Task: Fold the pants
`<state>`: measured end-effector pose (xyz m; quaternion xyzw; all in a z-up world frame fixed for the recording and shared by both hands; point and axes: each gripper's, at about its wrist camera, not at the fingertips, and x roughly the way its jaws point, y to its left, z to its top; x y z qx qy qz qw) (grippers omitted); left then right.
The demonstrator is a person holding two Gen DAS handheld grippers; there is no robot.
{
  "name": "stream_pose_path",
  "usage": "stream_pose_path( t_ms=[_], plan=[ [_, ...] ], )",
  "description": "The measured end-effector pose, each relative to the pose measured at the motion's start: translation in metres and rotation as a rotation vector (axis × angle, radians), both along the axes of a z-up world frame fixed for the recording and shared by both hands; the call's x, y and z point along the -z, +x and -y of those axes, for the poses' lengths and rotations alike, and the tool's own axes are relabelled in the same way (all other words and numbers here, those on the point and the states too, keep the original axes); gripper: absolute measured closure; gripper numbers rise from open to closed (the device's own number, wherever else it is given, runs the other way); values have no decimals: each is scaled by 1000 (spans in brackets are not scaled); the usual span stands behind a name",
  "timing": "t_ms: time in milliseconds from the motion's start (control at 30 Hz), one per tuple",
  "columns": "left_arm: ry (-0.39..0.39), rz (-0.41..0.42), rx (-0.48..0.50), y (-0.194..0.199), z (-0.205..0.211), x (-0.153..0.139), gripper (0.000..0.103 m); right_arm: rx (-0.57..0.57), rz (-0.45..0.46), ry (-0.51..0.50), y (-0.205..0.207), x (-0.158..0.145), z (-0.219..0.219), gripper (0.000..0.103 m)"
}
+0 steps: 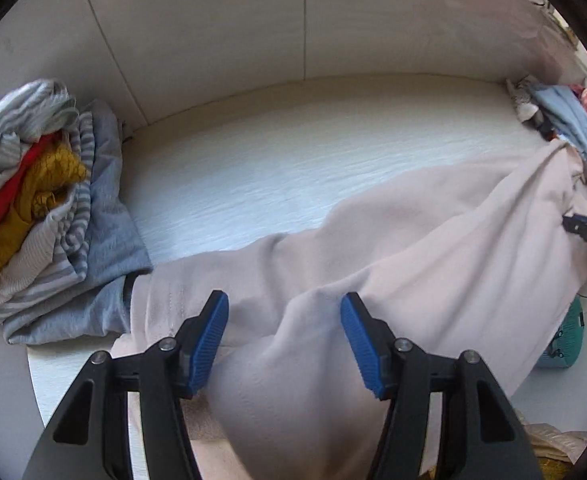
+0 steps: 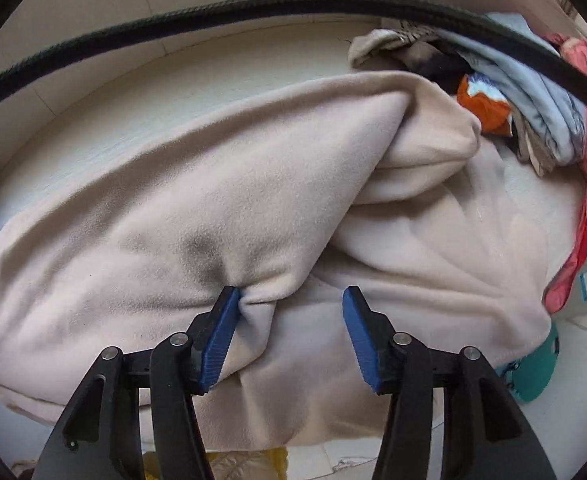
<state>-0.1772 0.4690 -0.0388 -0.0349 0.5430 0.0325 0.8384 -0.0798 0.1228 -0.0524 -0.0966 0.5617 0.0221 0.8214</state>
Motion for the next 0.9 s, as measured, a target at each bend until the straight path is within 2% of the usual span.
stream_pose_path(
  t_ms=[100, 300, 433, 567, 700, 800, 900],
  plan=[
    [-55, -20, -61, -4, -8, 11, 39, -79, 20, -13, 27, 1, -8, 41],
    [-64, -58, -134, -16, -10, 12, 39, -178, -2, 20, 81, 11, -34, 40],
    [-41, -84, -158, -23, -8, 6, 39, -227, -1, 6, 77, -1, -36, 41],
    [-43, -91, -177, -40, -3, 8, 39, -268, 6, 68, 56, -15, -24, 41],
    [-61, -79, -196, -49, -8, 1, 40, -247, 31, 61, 56, -21, 5, 41],
    [-27, -90, -188, -49, -8, -2, 40, -200, 18, 2, 69, -9, 27, 41],
    [-3, -106, -174, -45, 1, 1, 39, -192, -56, 40, 80, 12, 42, 41]
  ],
)
